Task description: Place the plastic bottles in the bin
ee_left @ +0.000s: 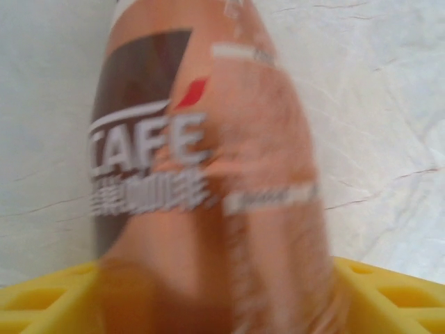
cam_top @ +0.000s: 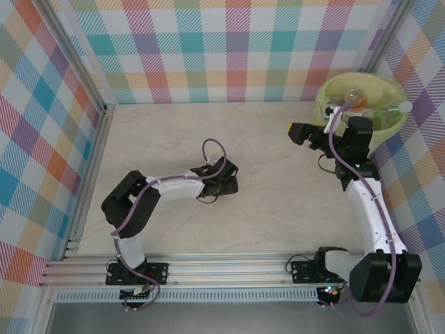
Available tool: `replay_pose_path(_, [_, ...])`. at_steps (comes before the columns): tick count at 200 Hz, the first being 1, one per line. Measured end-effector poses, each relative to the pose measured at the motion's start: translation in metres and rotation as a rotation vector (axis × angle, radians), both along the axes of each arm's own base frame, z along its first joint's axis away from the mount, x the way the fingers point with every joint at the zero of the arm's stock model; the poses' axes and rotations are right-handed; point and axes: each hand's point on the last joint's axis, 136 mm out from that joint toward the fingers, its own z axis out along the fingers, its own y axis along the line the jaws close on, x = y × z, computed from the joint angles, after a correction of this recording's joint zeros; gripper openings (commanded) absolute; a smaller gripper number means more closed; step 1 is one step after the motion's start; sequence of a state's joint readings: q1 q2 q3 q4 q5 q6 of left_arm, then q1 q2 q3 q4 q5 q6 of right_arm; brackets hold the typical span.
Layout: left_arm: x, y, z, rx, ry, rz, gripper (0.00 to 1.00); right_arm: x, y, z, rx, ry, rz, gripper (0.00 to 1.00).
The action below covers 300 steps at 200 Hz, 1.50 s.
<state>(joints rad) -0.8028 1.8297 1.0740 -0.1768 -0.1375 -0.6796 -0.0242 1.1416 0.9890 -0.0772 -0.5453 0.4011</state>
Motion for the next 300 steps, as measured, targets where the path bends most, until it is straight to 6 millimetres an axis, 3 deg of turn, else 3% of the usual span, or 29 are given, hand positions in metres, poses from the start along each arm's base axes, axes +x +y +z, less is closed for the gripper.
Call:
replay_pose_path(29, [-0.002, -0.009, 0.001, -0.017, -0.042, -0.110, 0.51, 0.006, 0.001, -0.009, 0.036, 0.052, -0.019, 1.00])
replay_pose_path(51, [-0.006, -0.013, 0.014, -0.033, -0.086, -0.196, 0.47, 0.007, 0.004, -0.012, 0.056, 0.076, -0.018, 1.00])
replay_pose_path(113, [-0.022, -0.043, 0.113, -0.249, -0.383, -0.476, 0.46, 0.005, 0.018, -0.033, 0.093, 0.242, 0.011, 1.00])
replay_pose_path(138, [-0.028, -0.053, 0.136, -0.299, -0.453, -0.561, 0.46, -0.001, 0.036, -0.038, 0.137, 0.294, 0.086, 1.00])
replay_pose_path(158, [-0.032, -0.060, 0.146, -0.323, -0.478, -0.613, 0.46, -0.006, 0.056, -0.037, 0.161, 0.312, 0.167, 0.98])
replay_pose_path(194, [-0.036, -0.071, 0.165, -0.380, -0.526, -0.674, 0.46, -0.002, 0.075, -0.037, 0.173, 0.343, 0.219, 0.92])
replay_pose_path(230, [-0.039, -0.075, 0.172, -0.415, -0.541, -0.701, 0.46, 0.004, 0.087, -0.044, 0.166, 0.370, 0.243, 0.72])
replay_pose_path(263, [-0.041, -0.076, 0.172, -0.422, -0.536, -0.711, 0.46, 0.006, 0.094, -0.041, 0.168, 0.372, 0.266, 0.63])
replay_pose_path(300, [-0.040, -0.078, 0.172, -0.424, -0.532, -0.714, 0.46, 0.004, 0.102, -0.040, 0.168, 0.375, 0.301, 0.46])
